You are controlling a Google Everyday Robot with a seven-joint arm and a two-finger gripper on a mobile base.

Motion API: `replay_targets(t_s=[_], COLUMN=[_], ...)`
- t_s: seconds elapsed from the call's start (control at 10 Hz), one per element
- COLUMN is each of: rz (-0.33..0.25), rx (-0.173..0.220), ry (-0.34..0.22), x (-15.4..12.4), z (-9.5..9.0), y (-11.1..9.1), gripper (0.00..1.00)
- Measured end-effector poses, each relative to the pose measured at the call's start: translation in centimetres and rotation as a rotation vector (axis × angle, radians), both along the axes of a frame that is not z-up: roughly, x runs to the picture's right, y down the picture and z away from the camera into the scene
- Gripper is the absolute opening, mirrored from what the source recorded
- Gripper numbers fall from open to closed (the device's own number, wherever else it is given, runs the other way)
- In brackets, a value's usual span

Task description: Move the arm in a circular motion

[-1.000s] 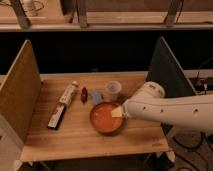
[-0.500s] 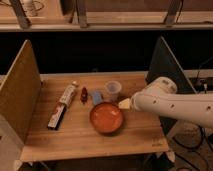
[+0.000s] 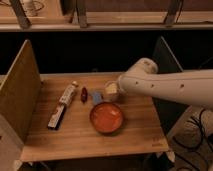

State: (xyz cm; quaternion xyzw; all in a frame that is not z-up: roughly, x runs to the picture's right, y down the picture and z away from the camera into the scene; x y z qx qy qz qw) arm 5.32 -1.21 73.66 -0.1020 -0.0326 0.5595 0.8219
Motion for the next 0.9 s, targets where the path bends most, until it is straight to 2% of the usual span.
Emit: replay_targets(t_s=[0.1,0.4,0.5,0.7,0.8,0.9], rz=[-0.083,-0.225,-0.254,-0.292,-0.294,-0.273], rx=[-0.002,-0.038,-0.057,-0.09,-0.126,-0.152], ry=[-0.035,-0.146,-0.177,-0.196,-0.181,-0.159], x=[-2.7,-9.7,-12.0,-14.6,-14.6,-13.5], z=[1.2,3.5,3.5,2.5,1.2,0.1], y=[-0.3,0.2,0.5,1.2,2.3,3.2], gripper=[0.8,0.8,0.8,0.8,0.8,0.8])
